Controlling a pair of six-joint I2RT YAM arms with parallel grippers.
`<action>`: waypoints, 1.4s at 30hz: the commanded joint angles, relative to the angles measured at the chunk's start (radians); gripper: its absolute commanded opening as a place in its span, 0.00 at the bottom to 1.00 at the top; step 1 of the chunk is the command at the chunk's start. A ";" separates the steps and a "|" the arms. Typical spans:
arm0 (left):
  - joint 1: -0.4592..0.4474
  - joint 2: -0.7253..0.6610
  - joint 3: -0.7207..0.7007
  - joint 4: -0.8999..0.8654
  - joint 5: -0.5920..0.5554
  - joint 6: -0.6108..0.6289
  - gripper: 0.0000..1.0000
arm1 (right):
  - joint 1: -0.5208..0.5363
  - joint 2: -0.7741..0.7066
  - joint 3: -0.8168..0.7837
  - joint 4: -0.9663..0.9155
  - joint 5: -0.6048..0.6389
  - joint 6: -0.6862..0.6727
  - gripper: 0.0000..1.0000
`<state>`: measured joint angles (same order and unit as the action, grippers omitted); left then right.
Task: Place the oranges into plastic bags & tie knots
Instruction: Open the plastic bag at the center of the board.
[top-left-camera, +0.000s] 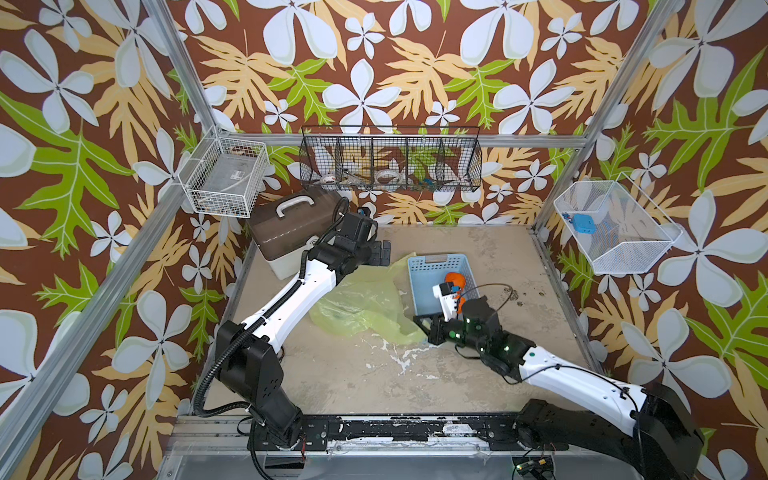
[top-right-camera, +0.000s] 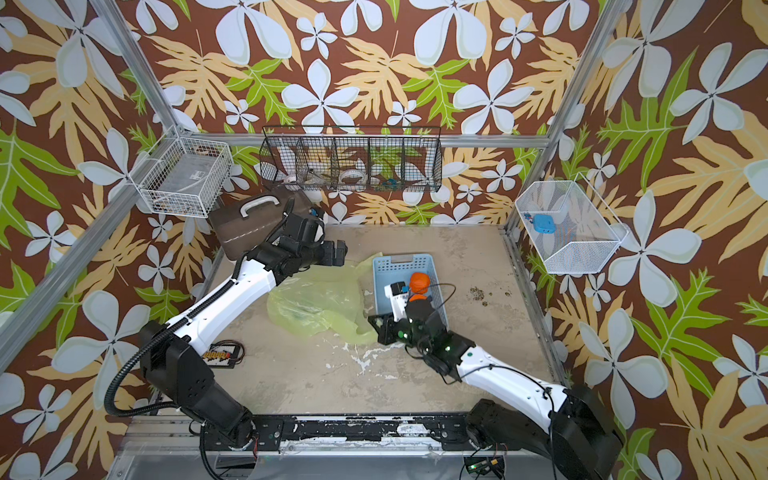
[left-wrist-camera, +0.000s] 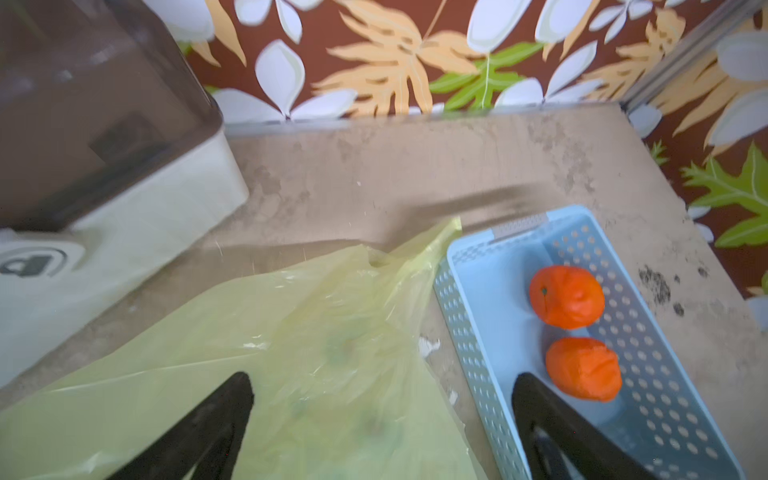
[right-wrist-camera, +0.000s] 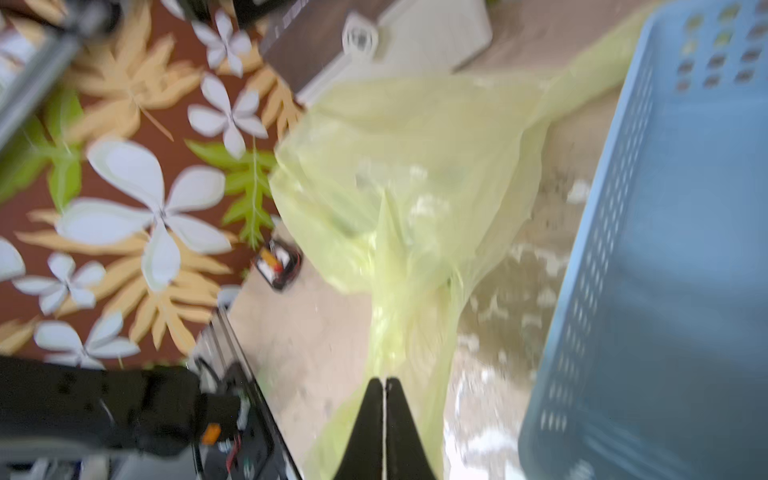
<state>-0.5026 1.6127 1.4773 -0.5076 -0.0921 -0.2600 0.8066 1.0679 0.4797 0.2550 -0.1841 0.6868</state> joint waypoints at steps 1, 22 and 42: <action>-0.040 -0.032 -0.090 -0.045 0.053 0.007 1.00 | 0.055 -0.046 -0.143 0.191 0.233 0.043 0.00; -0.280 0.180 -0.229 0.034 -0.286 -0.002 0.85 | 0.058 -0.029 -0.168 0.221 0.198 0.052 0.08; -0.280 -0.357 -0.497 0.385 -0.395 0.298 0.00 | -0.356 -0.073 0.183 -0.253 0.103 0.012 0.84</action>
<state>-0.7811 1.3186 1.0348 -0.2443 -0.4854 -0.0559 0.4892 0.9638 0.6334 0.1005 -0.0391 0.6960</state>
